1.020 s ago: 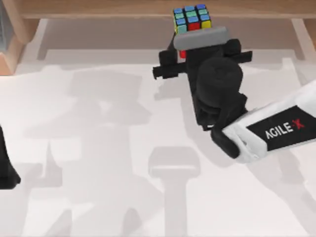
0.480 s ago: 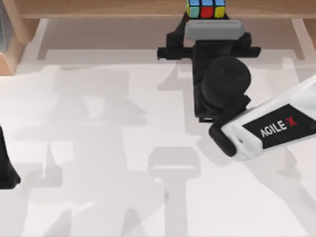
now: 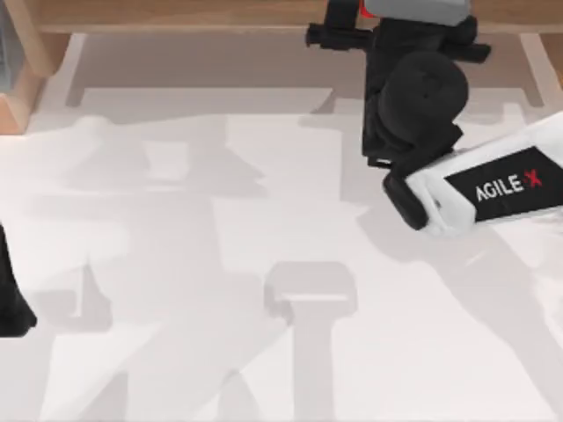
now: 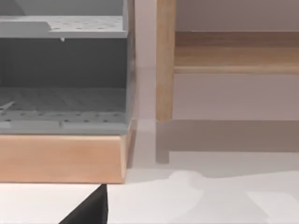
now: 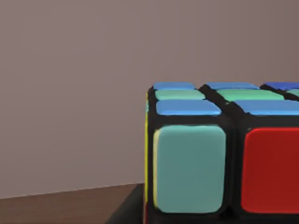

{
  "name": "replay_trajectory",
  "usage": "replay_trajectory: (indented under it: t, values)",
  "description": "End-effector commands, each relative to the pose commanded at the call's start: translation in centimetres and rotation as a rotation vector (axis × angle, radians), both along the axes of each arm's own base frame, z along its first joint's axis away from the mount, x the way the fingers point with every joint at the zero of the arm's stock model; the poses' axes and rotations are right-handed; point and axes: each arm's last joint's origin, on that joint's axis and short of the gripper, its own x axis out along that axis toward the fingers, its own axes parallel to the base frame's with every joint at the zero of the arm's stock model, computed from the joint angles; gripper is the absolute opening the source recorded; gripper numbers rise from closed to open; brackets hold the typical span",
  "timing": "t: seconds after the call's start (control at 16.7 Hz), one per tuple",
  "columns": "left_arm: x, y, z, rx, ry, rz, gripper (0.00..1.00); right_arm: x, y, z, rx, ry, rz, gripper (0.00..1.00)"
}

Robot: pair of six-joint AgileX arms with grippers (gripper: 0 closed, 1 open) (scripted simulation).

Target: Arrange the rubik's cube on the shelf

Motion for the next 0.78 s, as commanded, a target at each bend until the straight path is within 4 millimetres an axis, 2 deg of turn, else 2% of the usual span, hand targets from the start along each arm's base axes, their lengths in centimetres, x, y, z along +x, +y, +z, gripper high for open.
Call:
replay_trajectory:
  t: [0.18,0.36,0.54,0.78]
  values:
    - [0.0,0.0,0.0,0.000,0.000,0.000,1.00,2.9,-0.7,-0.3,-0.003,0.028,-0.024,0.00]
    - [0.0,0.0,0.0,0.000,0.000,0.000,1.00,5.0,0.4,-0.6,-0.043,0.055,0.020,0.00]
    - [0.0,0.0,0.0,0.000,0.000,0.000,1.00,5.9,1.8,-0.9,-0.086,0.069,0.074,0.00]
    - [0.0,0.0,0.0,0.000,0.000,0.000,1.00,6.0,1.9,-1.1,-0.091,0.072,0.079,0.00]
